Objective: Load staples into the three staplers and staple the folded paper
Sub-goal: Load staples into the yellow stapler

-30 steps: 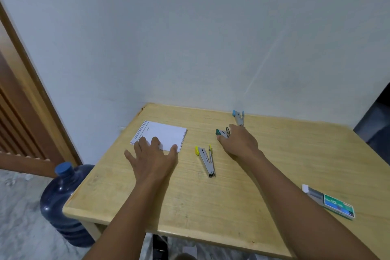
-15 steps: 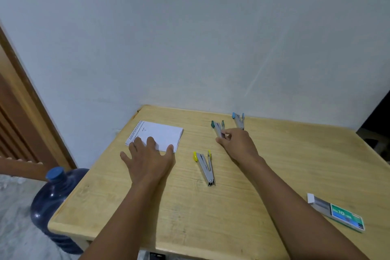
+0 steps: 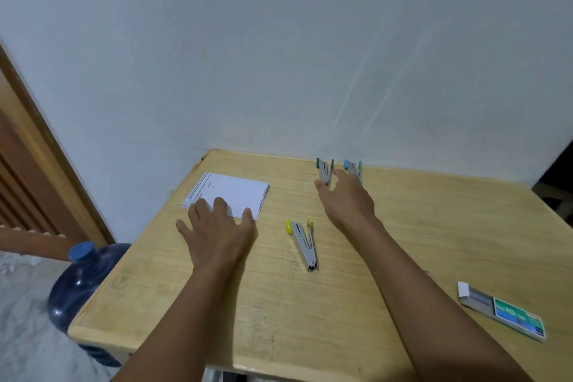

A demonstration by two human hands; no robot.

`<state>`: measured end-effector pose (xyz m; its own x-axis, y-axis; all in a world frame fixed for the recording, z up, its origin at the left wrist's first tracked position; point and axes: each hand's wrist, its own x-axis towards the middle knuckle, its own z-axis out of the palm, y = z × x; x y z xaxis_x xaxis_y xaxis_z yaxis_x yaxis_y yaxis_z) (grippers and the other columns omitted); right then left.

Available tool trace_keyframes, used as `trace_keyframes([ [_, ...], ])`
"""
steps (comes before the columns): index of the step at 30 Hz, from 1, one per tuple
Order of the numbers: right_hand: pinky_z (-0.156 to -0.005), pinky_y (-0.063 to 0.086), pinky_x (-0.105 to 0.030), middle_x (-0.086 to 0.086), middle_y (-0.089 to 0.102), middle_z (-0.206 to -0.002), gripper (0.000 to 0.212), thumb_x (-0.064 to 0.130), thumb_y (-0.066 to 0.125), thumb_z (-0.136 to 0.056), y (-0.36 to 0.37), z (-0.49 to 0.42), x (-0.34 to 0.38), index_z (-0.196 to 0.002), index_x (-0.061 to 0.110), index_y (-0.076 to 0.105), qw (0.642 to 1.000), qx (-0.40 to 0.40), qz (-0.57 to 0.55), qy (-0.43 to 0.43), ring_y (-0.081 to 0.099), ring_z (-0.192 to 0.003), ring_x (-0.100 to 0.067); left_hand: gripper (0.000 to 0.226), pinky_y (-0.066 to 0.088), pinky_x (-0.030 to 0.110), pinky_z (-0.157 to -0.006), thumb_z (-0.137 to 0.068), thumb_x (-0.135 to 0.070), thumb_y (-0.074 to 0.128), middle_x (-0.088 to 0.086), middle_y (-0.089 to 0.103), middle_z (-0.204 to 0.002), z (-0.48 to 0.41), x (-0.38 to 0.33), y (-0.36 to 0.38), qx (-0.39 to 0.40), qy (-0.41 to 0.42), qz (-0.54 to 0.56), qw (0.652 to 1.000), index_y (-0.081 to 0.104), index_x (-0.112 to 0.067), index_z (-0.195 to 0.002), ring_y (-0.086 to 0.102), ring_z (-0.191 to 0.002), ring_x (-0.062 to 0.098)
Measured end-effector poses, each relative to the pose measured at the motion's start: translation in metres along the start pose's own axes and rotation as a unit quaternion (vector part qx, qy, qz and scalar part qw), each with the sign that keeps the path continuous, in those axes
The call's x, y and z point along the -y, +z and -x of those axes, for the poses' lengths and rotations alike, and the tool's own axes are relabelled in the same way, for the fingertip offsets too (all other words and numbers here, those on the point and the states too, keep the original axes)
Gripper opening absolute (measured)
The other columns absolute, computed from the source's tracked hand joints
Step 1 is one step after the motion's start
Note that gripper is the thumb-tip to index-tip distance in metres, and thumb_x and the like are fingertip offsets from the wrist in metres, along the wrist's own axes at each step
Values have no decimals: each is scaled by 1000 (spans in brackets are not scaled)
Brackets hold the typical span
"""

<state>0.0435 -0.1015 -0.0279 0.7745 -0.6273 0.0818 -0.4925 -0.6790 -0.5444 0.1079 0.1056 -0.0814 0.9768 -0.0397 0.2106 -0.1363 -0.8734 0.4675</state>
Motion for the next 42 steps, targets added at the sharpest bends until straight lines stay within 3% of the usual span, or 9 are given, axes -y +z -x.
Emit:
trace_keyframes([
  [6, -82, 49, -33, 6, 72, -111, 43, 56, 50, -91, -3, 68, 2, -110, 23, 70, 994, 104, 17, 2, 66, -100, -20, 39, 19, 55, -111, -89, -39, 48, 9, 50, -135, 4, -3, -1, -64, 50, 14, 997, 56, -18, -121, 37, -134, 27],
  [9, -64, 46, -29, 1, 71, -83, 36, 44, 47, -94, 9, 74, 6, -86, 18, 71, 995, 60, 72, -12, 65, -79, -23, 40, 27, 50, -100, -88, -40, 44, 13, 55, -129, 9, -8, -4, -106, 105, 13, 989, 65, -16, -113, 46, -122, 33],
  [12, -56, 37, -30, -1, 67, -76, 35, 34, 43, -97, 13, 78, 4, -79, 14, 64, 994, 30, 97, -27, 58, -68, -24, 36, 30, 41, -83, -89, -39, 42, 6, 60, -106, 21, -15, -7, -134, 183, 35, 973, 71, -18, -96, 53, -99, 31],
  [17, -70, 53, -38, -2, 71, -90, 31, 37, 43, -99, 7, 90, -7, -92, 16, 65, 999, -15, -11, -28, 65, -81, -26, 36, 36, 34, -88, -96, -50, 47, -7, 67, -73, 68, -41, -16, 55, 93, 265, 958, 68, -26, -79, 62, -77, 11],
  [19, -69, 57, -43, 3, 71, -90, 27, 40, 47, -99, 3, 100, -10, -96, 19, 64, 993, -33, -109, -34, 67, -81, -21, 39, 46, 27, -75, -93, -55, 53, -6, 69, -66, 83, -52, -19, 118, 78, 332, 932, 71, -25, -76, 64, -66, 8],
  [23, -61, 56, -35, 10, 71, -89, 18, 37, 55, -98, -8, 124, -19, -97, 22, 65, 968, -65, -234, -57, 69, -76, -10, 44, 36, 19, -53, -94, -41, 60, -8, 56, -47, 99, -68, -35, 160, 105, 388, 901, 64, -11, -62, 46, -47, 4],
  [30, -91, 57, -36, 5, 76, -98, 18, 27, 57, -99, -33, 147, -37, -113, 26, 67, 897, 64, -436, -46, 72, -94, -5, 35, 39, 23, -53, -97, -32, 59, 1, 49, -53, 108, -80, -63, 251, 172, 429, 850, 68, -21, -66, 44, -50, 14],
  [38, -75, 61, -41, -1, 77, -81, 22, 30, 55, -100, -44, 165, -44, -94, 18, 72, 862, -32, -506, 3, 74, -79, -21, 30, 38, 24, -50, -96, -27, 62, 8, 51, -59, 134, -96, -66, 185, 164, 482, 841, 67, -2, -82, 44, -50, 16],
  [42, -83, 60, -37, -4, 71, -90, 25, 23, 54, -100, -52, 162, -59, -100, 0, 64, 738, -67, -664, 103, 74, -95, -19, 27, 42, 24, -51, -96, -26, 61, 3, 57, -65, 134, -90, -70, 169, 126, 527, 823, 66, -4, -81, 47, -48, 18],
])
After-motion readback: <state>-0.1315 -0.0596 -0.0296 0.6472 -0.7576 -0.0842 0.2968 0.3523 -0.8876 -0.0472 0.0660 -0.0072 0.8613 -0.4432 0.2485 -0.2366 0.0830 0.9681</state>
